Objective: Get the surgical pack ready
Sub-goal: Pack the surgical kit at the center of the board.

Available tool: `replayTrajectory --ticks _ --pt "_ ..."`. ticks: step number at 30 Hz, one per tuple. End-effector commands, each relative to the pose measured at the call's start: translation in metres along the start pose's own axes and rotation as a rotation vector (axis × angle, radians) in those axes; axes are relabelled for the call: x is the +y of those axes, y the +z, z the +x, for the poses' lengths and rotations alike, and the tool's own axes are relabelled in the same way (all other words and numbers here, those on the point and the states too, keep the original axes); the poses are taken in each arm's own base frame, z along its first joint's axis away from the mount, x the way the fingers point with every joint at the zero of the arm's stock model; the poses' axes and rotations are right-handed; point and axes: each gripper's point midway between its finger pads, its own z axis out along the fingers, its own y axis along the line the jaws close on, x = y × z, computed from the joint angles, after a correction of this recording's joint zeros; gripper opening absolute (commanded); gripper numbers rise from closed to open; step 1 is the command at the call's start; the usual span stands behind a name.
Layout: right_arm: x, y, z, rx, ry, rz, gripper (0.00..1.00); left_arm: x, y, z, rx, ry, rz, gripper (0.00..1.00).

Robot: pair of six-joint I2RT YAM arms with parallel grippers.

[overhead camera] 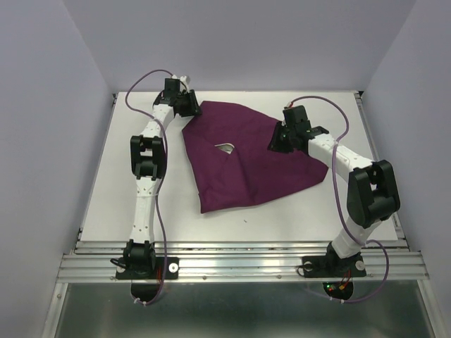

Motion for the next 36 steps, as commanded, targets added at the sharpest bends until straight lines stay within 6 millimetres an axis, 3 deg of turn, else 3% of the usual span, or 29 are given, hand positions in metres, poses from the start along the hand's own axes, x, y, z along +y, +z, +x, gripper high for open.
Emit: replayTrajectory --ticks 1,5,6,7,12,16,18,19,21,22,24,28,32,33,36 --pt "0.013 -0.005 -0.020 -0.054 0.012 -0.049 0.27 -0.026 0.002 -0.009 -0.022 0.002 0.079 0.44" --pt "0.012 -0.007 -0.020 -0.058 0.015 -0.046 0.27 -0.040 0.002 -0.013 -0.034 0.016 0.117 0.22" --pt "0.012 -0.008 -0.020 -0.060 0.015 -0.046 0.27 -0.043 0.001 -0.014 -0.034 0.024 0.124 0.08" --pt "0.012 -0.007 -0.020 -0.059 0.016 -0.045 0.27 -0.046 0.000 -0.014 -0.035 0.034 0.128 0.00" --pt "0.014 -0.009 -0.021 -0.062 0.019 -0.051 0.27 -0.068 -0.024 -0.034 -0.074 0.065 0.169 0.00" --pt "0.015 -0.012 -0.023 -0.068 0.022 -0.056 0.27 -0.103 -0.068 -0.061 -0.136 0.135 0.221 0.00" --pt "0.016 -0.014 -0.024 -0.070 0.023 -0.061 0.27 -0.113 -0.079 -0.057 -0.123 0.175 0.240 0.00" --pt "0.017 -0.014 -0.023 -0.070 0.023 -0.062 0.27 -0.131 -0.095 -0.061 -0.135 0.206 0.272 0.00" --pt "0.018 -0.017 -0.024 -0.072 0.025 -0.069 0.27 -0.142 -0.102 -0.047 -0.109 0.253 0.290 0.00" --pt "0.019 -0.018 -0.025 -0.076 0.028 -0.075 0.27 -0.164 -0.118 -0.047 -0.120 0.292 0.322 0.00" --pt "0.020 -0.021 -0.024 -0.078 0.030 -0.084 0.27 -0.177 -0.128 -0.039 -0.111 0.337 0.339 0.00" --pt "0.024 -0.029 -0.025 -0.093 0.037 -0.106 0.27 -0.212 -0.152 -0.001 -0.073 0.460 0.384 0.00" --pt "0.024 -0.037 -0.025 -0.107 0.035 -0.111 0.28 -0.224 -0.166 0.037 -0.029 0.534 0.408 0.00" --pt "0.023 -0.039 -0.024 -0.111 0.033 -0.112 0.28 -0.226 -0.164 0.059 0.011 0.545 0.418 0.00" --pt "0.022 -0.042 -0.021 -0.112 0.033 -0.113 0.28 -0.234 -0.180 0.074 0.012 0.592 0.446 0.00"
